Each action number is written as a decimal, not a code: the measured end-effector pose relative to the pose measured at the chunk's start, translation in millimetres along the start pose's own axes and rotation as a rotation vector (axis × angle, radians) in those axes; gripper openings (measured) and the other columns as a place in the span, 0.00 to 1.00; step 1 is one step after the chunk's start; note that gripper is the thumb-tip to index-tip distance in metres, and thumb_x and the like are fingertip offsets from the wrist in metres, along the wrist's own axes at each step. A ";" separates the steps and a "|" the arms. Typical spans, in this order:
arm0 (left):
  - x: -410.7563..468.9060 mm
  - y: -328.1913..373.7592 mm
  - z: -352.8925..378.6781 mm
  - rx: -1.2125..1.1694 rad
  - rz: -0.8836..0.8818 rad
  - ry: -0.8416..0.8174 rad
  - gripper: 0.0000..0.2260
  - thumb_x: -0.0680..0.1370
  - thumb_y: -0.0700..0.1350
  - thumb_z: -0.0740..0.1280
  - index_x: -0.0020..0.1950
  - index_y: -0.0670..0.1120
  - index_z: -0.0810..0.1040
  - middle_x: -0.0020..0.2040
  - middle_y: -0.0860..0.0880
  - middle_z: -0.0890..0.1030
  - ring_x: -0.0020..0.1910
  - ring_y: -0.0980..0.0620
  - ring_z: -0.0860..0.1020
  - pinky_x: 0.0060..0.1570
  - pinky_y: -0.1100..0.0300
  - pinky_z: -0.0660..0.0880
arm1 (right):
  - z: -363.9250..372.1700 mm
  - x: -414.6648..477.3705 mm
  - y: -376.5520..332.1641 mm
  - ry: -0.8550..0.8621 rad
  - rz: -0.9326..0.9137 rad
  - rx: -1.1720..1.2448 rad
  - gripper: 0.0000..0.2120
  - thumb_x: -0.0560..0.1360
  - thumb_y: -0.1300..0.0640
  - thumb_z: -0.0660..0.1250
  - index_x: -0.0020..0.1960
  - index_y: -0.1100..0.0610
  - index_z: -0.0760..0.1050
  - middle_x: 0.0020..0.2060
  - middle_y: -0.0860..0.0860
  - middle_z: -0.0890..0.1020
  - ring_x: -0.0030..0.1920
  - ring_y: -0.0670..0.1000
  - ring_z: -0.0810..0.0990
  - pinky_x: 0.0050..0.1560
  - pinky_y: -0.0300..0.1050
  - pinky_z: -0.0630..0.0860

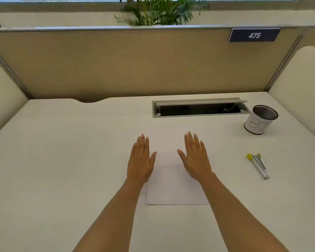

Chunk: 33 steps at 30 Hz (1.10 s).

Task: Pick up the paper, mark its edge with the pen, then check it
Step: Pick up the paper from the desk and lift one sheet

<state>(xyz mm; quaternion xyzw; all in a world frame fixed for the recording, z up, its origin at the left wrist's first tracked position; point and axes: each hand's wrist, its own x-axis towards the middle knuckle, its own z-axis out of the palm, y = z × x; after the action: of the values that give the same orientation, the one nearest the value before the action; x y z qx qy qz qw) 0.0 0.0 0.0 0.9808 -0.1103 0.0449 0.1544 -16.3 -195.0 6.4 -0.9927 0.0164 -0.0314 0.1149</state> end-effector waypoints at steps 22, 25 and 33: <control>-20.4 -15.4 37.8 -0.115 -0.073 -0.068 0.23 0.81 0.50 0.49 0.76 0.47 0.53 0.78 0.49 0.52 0.77 0.52 0.50 0.75 0.59 0.46 | 36.5 -18.0 15.1 -0.082 0.061 0.174 0.25 0.81 0.48 0.50 0.76 0.54 0.53 0.77 0.50 0.55 0.77 0.50 0.51 0.76 0.46 0.50; -18.9 -17.4 27.7 -0.148 -0.170 0.016 0.22 0.81 0.48 0.52 0.74 0.44 0.58 0.77 0.46 0.57 0.76 0.49 0.54 0.74 0.56 0.50 | 22.6 -16.3 18.3 0.083 0.209 0.341 0.24 0.80 0.54 0.56 0.74 0.58 0.59 0.73 0.55 0.63 0.74 0.53 0.59 0.73 0.46 0.58; -8.5 -21.7 6.7 -0.373 -0.615 0.111 0.24 0.79 0.43 0.58 0.73 0.39 0.58 0.75 0.40 0.59 0.74 0.43 0.56 0.72 0.50 0.57 | 1.8 -8.1 37.6 0.131 0.681 0.421 0.29 0.76 0.53 0.65 0.72 0.64 0.60 0.68 0.63 0.68 0.68 0.63 0.64 0.65 0.57 0.66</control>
<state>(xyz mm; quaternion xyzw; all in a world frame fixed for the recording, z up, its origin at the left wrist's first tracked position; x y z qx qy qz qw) -2.9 19.8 -13.7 0.9191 0.1920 0.0284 0.3428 -25.2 -230.8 -4.4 -0.8811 0.3450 -0.0574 0.3183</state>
